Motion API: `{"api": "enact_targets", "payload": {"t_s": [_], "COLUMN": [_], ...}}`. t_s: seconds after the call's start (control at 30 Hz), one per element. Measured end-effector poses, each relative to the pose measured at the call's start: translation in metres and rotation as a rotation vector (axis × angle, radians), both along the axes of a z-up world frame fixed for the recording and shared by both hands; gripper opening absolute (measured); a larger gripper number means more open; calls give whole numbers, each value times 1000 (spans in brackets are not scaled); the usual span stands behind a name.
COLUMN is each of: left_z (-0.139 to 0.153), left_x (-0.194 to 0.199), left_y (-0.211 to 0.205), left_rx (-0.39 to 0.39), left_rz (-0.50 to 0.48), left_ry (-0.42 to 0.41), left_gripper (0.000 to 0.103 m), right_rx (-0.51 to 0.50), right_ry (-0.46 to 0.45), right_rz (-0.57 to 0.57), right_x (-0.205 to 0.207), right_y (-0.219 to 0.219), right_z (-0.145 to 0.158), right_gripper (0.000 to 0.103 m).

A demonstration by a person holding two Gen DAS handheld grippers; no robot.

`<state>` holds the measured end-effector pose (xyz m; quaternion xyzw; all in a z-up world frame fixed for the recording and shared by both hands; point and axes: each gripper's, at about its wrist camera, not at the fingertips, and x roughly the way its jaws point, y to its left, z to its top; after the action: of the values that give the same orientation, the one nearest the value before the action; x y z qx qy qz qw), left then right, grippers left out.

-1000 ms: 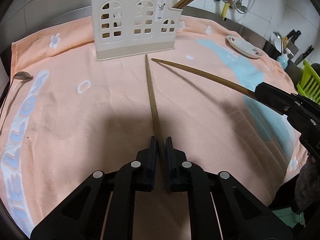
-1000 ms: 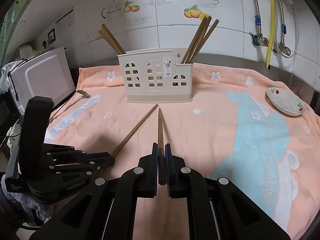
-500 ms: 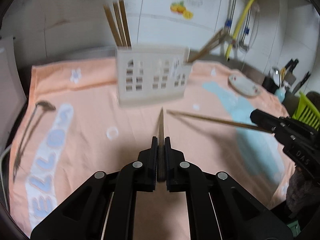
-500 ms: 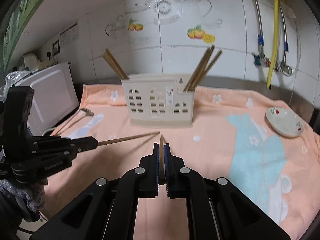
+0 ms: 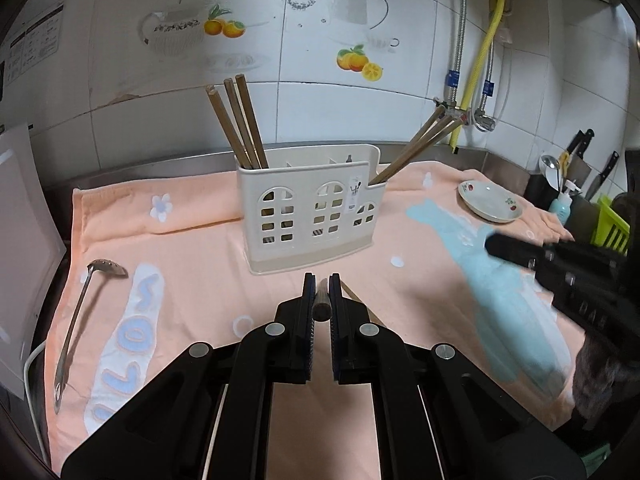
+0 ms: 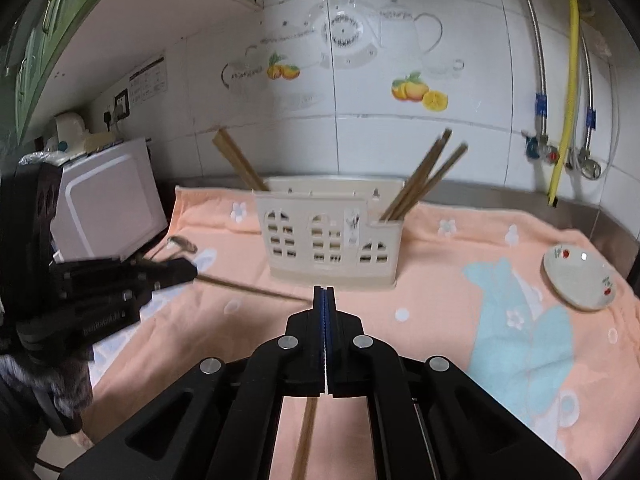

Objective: Organize utensils
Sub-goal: 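Lift the held chopsticks up over the white holder and lower them in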

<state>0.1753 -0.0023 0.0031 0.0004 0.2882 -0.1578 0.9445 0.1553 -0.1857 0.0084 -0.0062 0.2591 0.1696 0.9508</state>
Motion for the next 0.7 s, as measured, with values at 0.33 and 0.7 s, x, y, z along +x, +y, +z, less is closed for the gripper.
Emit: {"api": "enact_targets", "payload": {"t_s": [0.33, 0.7], "left_z": [-5, -5], "left_x": [-2, -2], "left_y": [1, 1], "left_rx": [-1, 2], "left_rz": [1, 0], "left_ry": [7, 7], "left_gripper": [5, 5], "right_rx": [11, -21], "right_ry": [180, 289], "right_rz": [23, 2], "right_x": [-12, -3], "right_y": [10, 14], "right_z": [-68, -110], "right_gripper": [9, 9]}}
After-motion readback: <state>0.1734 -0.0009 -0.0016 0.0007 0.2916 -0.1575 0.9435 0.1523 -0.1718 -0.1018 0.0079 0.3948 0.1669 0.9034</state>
